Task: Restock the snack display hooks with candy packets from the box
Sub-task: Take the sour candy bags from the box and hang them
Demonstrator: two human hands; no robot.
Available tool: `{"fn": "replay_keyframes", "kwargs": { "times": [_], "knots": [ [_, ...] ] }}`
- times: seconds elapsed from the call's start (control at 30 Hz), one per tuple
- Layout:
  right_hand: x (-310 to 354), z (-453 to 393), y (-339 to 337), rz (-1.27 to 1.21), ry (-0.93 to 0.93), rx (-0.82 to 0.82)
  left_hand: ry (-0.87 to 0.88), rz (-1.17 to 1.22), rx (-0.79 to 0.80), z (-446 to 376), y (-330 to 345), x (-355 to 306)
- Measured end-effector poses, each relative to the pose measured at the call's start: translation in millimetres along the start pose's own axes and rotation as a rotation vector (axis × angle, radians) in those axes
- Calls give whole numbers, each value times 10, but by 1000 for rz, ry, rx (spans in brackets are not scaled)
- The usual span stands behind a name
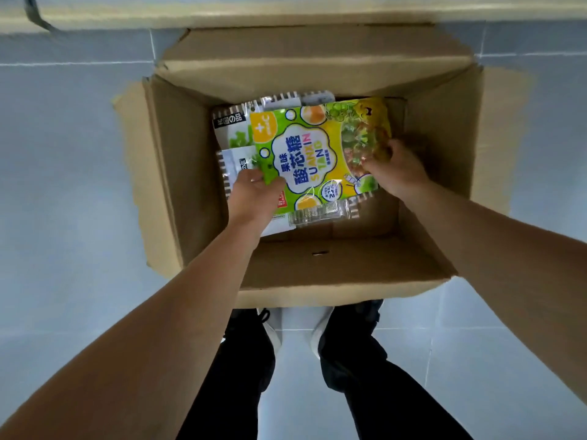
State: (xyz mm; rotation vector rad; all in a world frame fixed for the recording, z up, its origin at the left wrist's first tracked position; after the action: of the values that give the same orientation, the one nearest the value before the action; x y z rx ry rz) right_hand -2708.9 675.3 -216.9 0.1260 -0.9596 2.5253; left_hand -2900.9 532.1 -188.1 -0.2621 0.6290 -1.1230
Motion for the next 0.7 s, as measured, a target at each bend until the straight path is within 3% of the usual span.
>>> {"fn": "replay_keyframes", "kwargs": {
  "times": [0.23,0.37,0.5,0.7],
  "knots": [
    [-134,-14,145,-160,194,8,-147,335,114,-57,159,217],
    [-313,239,127,-247,277,105,-109,278,72,173,-44,144],
    [-162,755,-117,-179,171,130,127,89,71,417,-411,-10],
    [404,1580,-786,-101,-232,20,663,-414,22,1193,-1098,-615]
  ]
}}
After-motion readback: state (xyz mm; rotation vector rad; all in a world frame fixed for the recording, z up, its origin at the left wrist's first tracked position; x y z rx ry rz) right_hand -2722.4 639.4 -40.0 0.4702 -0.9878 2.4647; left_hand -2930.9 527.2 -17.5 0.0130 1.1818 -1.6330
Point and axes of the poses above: each hand's wrist, its own z-axis away from the middle knuckle, its own y-axis out of the palm, x = y × z, the point moved 2 cm from there along -z, towards the middle knuckle, and after that the axes turned 9 degrees about -x, right-handed, at the moved point
